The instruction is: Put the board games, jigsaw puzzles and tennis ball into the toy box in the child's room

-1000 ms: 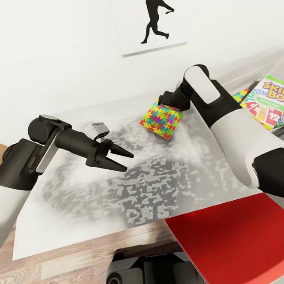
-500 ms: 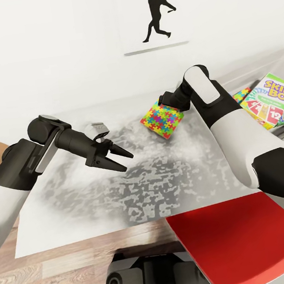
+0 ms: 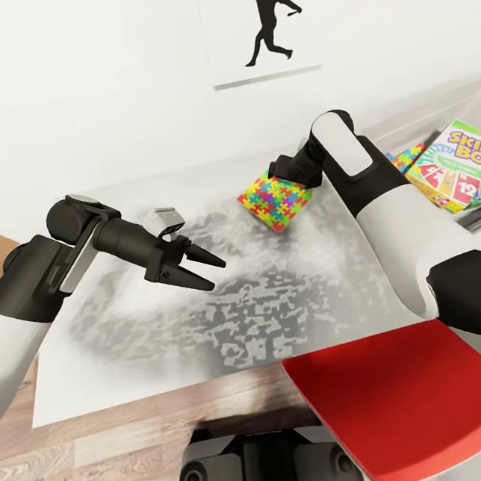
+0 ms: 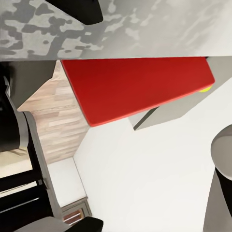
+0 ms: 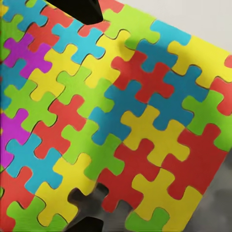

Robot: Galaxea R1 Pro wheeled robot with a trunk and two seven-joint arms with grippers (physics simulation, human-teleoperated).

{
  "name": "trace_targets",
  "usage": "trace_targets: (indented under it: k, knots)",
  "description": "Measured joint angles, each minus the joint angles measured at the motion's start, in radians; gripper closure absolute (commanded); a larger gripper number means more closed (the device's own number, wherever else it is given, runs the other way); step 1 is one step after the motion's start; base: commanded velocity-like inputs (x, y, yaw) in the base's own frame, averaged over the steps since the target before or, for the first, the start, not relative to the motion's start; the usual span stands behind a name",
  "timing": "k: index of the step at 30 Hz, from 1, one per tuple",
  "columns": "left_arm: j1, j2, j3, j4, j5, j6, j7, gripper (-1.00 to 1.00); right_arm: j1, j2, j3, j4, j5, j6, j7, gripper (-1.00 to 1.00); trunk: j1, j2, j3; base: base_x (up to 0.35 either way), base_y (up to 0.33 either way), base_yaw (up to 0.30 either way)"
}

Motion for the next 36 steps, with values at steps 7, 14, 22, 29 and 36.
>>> trace_targets:
  k: [7, 14, 22, 29, 36]
  knots:
    - [0.0, 0.0, -0.001, 0.0, -0.01, 0.0, 0.0, -1.0, 0.0, 0.0, 0.0, 0.0, 0.0, 0.0, 0.0, -1.0, 0.0, 0.0, 0.0, -0.069, 0.1, 0.0]
    - [0.0, 0.0, 0.0, 0.0, -0.013, 0.0, 0.0, -1.0, 0.0, 0.0, 0.0, 0.0, 0.0, 0.0, 0.0, -1.0, 0.0, 0.0, 0.0, -0.072, 0.078, 0.0]
    - [0.0, 0.0, 0.0, 0.0, -0.013, 0.0, 0.0, -1.0, 0.0, 0.0, 0.0, 0.0, 0.0, 0.0, 0.0, -1.0, 0.0, 0.0, 0.0, -0.011, 0.101, 0.0]
    - [0.0, 0.0, 0.0, 0.0, -0.014, 0.0, 0.0, -1.0, 0.0, 0.001, 0.0, 0.0, 0.0, 0.0, 0.0, -1.0, 0.0, 0.0, 0.0, -0.009, 0.15, 0.0]
    - [0.0, 0.0, -0.002, 0.0, -0.017, 0.0, 0.0, -1.0, 0.0, 0.001, 0.0, 0.0, 0.0, 0.0, 0.0, -1.0, 0.0, 0.0, 0.0, -0.069, 0.195, 0.0]
